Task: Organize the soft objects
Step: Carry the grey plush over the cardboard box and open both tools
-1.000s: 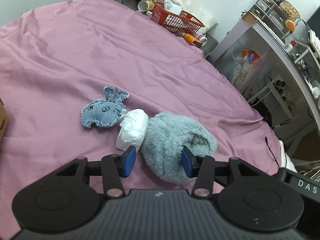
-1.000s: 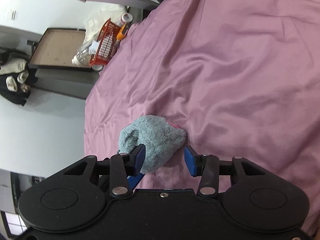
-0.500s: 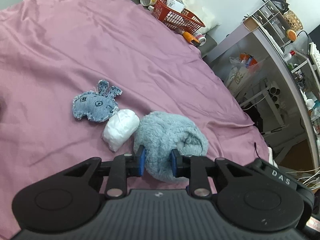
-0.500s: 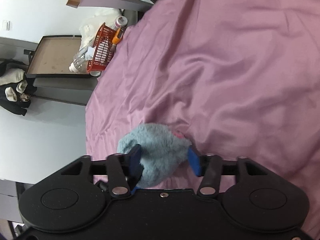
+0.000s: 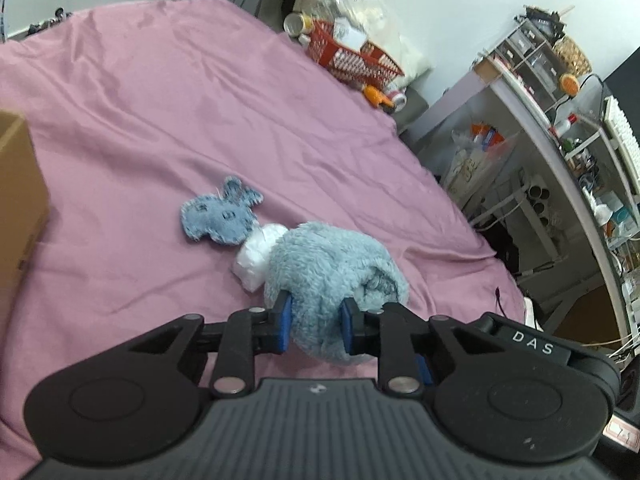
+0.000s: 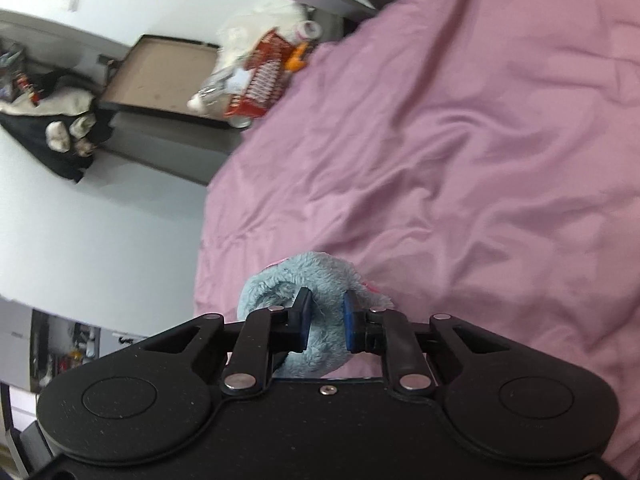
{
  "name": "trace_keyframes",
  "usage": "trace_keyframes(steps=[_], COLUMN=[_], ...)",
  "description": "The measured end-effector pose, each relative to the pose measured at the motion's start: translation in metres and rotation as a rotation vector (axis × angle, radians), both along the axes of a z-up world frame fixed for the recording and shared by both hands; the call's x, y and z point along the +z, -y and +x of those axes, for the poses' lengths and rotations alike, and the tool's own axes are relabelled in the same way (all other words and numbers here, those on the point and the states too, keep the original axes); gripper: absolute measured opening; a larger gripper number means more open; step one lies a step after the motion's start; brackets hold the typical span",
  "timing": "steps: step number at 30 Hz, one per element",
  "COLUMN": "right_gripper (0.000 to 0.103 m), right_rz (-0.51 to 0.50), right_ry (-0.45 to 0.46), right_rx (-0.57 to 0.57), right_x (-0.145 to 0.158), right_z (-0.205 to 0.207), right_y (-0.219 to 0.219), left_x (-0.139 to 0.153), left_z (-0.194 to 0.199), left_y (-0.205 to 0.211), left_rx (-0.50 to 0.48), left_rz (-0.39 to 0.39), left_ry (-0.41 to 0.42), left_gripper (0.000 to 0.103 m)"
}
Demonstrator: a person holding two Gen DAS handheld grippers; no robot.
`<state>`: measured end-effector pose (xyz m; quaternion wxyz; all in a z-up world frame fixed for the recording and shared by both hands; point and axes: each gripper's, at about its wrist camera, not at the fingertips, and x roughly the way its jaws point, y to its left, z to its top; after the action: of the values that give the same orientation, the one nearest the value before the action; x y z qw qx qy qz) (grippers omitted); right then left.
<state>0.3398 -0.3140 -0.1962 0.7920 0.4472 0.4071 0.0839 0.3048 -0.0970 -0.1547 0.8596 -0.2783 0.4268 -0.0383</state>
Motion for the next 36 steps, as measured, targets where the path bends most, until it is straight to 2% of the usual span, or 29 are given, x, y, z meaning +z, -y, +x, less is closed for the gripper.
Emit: trace_keyframes(steps=[10,24,36], right_gripper=[0.016,0.016,0.016], right_rz=[-0.014,-0.006,-0.021], right_ry=[0.106,0.231,0.282], right_rx=[0.11,0.274,0.397], right_x=[0.03,0.051,0.055], right_z=[-0.011,-0.028,-0.039], right_y=[-0.027,-0.081,-0.131], left_x=[0.037,0.066,0.07], left_z=[-0.024,-0.059,-0.088], left_y=[-0.024,-0.074,-0.132], left_rx=[0.052,0.151,0.228], left_rz=[0.031,0.063,0.039], left_ry=[0.063,0.108,0.117], left_gripper=[0.023,0.023,0.023])
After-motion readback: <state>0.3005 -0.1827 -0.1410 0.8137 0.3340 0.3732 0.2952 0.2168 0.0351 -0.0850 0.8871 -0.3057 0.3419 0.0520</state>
